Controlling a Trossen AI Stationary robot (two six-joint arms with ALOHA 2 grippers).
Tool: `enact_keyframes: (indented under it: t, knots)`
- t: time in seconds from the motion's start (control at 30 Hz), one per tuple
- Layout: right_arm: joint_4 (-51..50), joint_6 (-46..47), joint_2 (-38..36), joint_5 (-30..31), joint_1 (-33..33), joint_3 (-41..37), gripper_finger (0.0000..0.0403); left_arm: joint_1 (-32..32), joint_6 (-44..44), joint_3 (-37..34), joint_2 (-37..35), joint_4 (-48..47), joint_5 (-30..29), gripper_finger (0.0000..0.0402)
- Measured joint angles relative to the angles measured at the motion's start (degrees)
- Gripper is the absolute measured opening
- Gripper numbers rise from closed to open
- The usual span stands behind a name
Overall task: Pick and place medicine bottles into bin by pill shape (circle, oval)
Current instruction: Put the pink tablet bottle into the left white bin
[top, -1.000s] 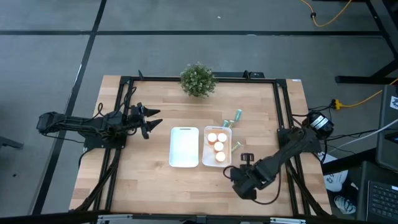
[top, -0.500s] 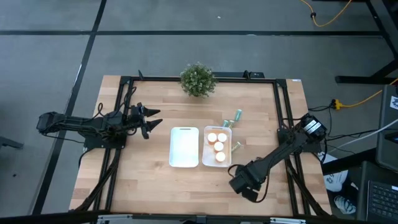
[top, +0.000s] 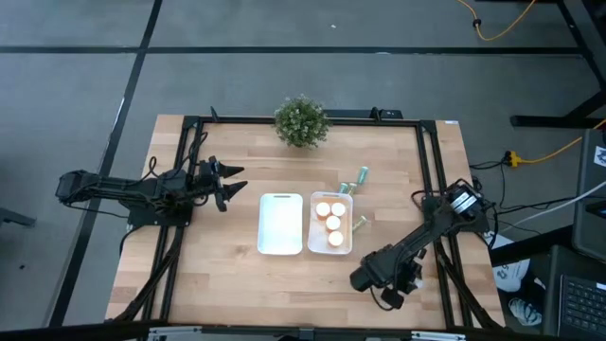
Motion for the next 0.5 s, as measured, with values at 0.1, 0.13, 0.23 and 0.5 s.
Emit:
enact_keyframes:
  t: [0.1, 0.13, 0.23, 0.5]
  knots:
    - [0.24, -2.41, 1.68, -1.59, 0.0, -0.02, 0.0109, 0.0, 0.01, 0.0, 0.0, 0.0, 0.0, 0.0255]
    - [0.47, -2.51, 1.78, -1.64, 0.0, -0.02, 0.0109, 0.0, 0.01, -0.01, -0.02, 0.0, 0.0, 0.0255]
    - [0.93, -2.39, 1.79, -0.43, 0.0, -0.02, 0.011, 0.0, 0.0, 0.0, -0.01, 0.0, -0.01, 0.0255]
    - [1.18, -1.14, 1.79, 0.62, 0.0, -0.02, 0.0126, 0.0, 0.01, 0.0, -0.01, 0.0, -0.02, 0.0255]
